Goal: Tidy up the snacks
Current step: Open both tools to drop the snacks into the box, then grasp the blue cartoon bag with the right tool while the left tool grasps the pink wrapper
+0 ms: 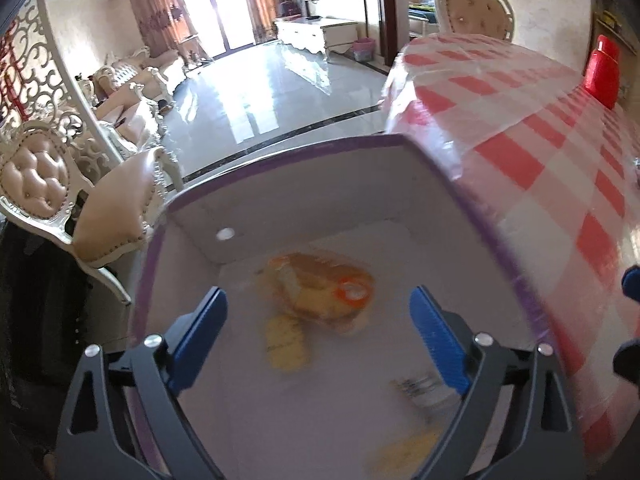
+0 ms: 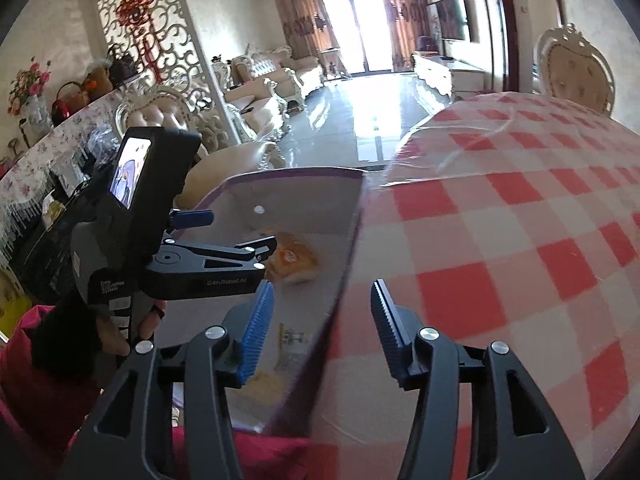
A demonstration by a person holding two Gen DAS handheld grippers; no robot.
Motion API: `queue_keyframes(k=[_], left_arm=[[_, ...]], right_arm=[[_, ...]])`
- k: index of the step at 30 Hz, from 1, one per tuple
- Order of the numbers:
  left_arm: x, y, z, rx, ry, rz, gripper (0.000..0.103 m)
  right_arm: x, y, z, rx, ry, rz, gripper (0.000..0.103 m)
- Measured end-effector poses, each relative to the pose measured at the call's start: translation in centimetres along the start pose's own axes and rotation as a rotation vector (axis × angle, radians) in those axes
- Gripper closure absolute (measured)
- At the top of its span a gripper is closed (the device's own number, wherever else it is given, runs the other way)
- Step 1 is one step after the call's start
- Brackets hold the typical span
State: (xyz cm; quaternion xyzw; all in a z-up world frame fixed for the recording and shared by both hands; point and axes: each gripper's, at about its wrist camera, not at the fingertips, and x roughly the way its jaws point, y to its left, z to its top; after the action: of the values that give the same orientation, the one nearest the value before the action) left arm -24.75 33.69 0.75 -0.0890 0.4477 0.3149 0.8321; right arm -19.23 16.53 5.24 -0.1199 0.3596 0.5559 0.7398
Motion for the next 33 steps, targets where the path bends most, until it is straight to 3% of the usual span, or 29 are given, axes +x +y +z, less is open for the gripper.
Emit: queue_keyframes(k=[3,6,8,11,15,19,21,29,32,33], left_arm=[[-0.3,-3.4,1.6,0.02,-0.008,-0.063,0.007],[-1.0,-8.9,3.9,0.079,-0.022,-0.186,0.005],[-1.5,-12.9,5.1,0.129,-0.034,-0.264,0.004],[-1.9,-20.4,6.6,0.221,-0.04,-0.402,0.004],[-2.0,-30.3,7.7,0.398,-0.067,-0.521,0.004],[-1.0,-38.1,8.3,0.529,-0.083,-0.548,0.004],[-0.2,-41.1,9.0,0.555,-0.076,-0.52,0.004],[0.2,-45.8,10.9,0.593,-0.097,-0.529,0.004],[0.3,-45.6,10.8,0.604,-0.083,-0.586,0.039],[0.2,-45.4,10.7,0.599,-0.096,-0.578,0.059]], right_arm=[[-1.9,-1.9,-0.5,0.01,-0.018,-0.048,0.039],[-4.7,-5.1,-1.7,0.033,-0.046,-0.139,0.026],[-6.6,-7.8,-2.8,0.072,-0.054,-0.202,0.024],[-10.2,-13.8,-5.2,0.214,-0.076,-0.295,0.024],[-16.1,-21.7,-8.5,0.463,-0.16,-0.401,0.024],[-21.4,-27.7,-11.8,0.691,-0.277,-0.482,0.024],[-22.8,-29.1,-12.8,0.757,-0.314,-0.498,0.024],[-24.3,-31.8,-14.5,0.845,-0.331,-0.606,0.024],[-23.4,-32.0,-14.3,0.845,-0.312,-0.61,0.024],[-23.2,-32.0,-14.1,0.84,-0.313,-0.614,0.024]])
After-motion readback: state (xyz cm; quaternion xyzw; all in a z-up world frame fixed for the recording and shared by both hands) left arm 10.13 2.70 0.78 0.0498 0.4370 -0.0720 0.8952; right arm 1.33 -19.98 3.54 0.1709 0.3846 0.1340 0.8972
